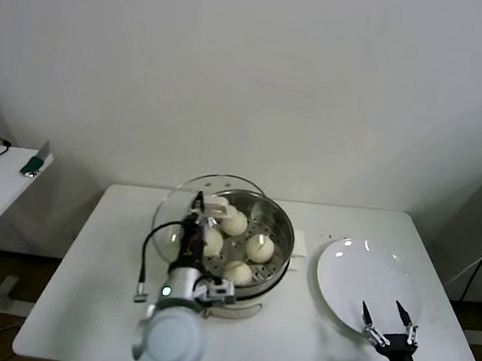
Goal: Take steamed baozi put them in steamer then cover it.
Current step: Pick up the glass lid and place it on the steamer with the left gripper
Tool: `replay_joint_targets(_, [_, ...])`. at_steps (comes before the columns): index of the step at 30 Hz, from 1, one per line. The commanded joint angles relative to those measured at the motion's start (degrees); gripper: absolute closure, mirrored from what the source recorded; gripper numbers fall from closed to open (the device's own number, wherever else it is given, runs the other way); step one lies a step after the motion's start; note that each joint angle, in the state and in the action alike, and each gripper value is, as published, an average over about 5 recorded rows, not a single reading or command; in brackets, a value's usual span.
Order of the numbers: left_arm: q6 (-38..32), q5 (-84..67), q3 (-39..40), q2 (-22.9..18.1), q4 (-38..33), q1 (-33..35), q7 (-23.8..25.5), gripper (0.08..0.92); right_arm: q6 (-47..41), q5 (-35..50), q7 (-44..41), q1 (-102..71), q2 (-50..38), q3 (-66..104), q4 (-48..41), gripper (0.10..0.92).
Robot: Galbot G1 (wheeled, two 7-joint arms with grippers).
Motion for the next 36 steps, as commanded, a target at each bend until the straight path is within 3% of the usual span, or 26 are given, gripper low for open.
replay_joint_targets(1, [1.8, 6.4, 5.7, -6.7, 0.6, -1.7, 3.0, 0.862, -0.5, 1.0, 0.5, 0.2, -0.7, -0.2, -0.3, 0.203])
replay_joint_targets(5, [1.2, 8.7, 6.9, -10.5, 4.8, -1.8, 2.0, 0.862, -0.4, 1.5, 0.6, 0.3, -1.0, -0.3, -0.5, 0.203])
replay_joint_targets(10, [1.0, 10.0, 7.6, -12.4, 10.1, -2.1, 0.3, 0.862, -0.4, 2.0, 0.8, 0.3, -1.1, -0.3, -0.5, 0.203])
replay_joint_targets(24, [1.1, 9.7, 5.1, -12.4, 17.3, -2.8, -4.1, 0.862, -0.3, 2.0, 0.9, -0.1, -1.2, 0.2, -0.3, 0.203])
replay_joint_targets(36, [1.0, 8.9, 3.4, -9.7, 16.2, -2.5, -4.6, 0.862, -0.3, 1.0, 0.6, -0.2, -0.6, 0.2, -0.2, 0.203])
